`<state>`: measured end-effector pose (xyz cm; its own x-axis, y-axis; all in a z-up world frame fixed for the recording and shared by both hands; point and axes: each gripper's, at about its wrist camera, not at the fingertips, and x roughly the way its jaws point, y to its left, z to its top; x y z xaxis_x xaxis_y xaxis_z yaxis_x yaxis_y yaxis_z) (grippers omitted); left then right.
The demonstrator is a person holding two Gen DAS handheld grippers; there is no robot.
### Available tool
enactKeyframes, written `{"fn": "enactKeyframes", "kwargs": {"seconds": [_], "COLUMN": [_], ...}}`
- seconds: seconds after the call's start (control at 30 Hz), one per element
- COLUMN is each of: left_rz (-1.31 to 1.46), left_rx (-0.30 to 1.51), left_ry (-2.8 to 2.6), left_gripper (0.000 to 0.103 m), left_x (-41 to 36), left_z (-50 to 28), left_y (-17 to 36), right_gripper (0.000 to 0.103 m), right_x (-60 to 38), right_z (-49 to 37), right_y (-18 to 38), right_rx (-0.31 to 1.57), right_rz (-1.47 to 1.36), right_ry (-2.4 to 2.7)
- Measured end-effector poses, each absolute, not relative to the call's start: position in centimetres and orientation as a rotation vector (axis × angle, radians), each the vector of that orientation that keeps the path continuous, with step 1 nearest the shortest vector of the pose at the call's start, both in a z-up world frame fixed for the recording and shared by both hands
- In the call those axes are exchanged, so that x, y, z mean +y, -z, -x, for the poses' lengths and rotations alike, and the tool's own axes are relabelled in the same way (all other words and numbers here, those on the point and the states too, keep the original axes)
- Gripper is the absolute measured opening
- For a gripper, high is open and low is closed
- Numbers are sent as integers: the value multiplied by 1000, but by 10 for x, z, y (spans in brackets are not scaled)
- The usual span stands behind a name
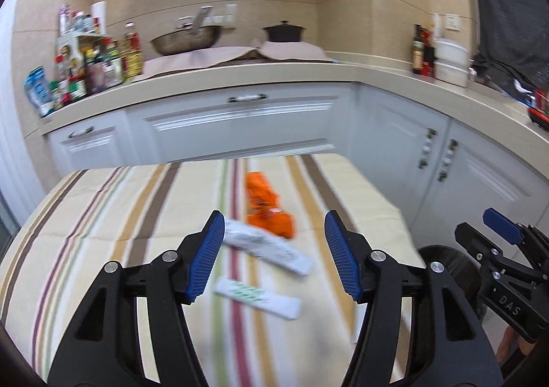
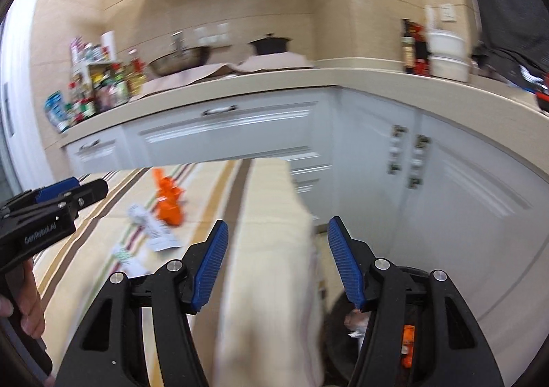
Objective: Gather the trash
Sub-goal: 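Move both grippers back over the table toward the white strip and tube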
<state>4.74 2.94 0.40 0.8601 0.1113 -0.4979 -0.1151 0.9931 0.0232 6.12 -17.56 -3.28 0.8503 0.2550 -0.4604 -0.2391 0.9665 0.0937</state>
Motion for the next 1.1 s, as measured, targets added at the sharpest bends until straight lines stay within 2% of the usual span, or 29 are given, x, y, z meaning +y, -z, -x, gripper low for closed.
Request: {"fn": "enactKeyframes", "kwargs": {"seconds": [0.33,0.67,0.97,1.1], "left_rz": [72,135,140,142], "left_rx": [569,612,636,649], "left_ry": [-241,-261,-219,-200], "left_gripper": [59,59,60,60], "left_x": [110,145,134,128], "left_z": [-28,-20,-21,-23], "left_y": [14,33,40,42], "right_gripper": [59,59,49,41], "right_x": [-112,-88,-86,-86], "right_z": [-63,-72,-76,-77], "right_y": [50,78,87,93], "right_rx": [586,756,842,877], "right_rz": [53,112,113,121], "right_ry": [-344,-334,-350,-365]}}
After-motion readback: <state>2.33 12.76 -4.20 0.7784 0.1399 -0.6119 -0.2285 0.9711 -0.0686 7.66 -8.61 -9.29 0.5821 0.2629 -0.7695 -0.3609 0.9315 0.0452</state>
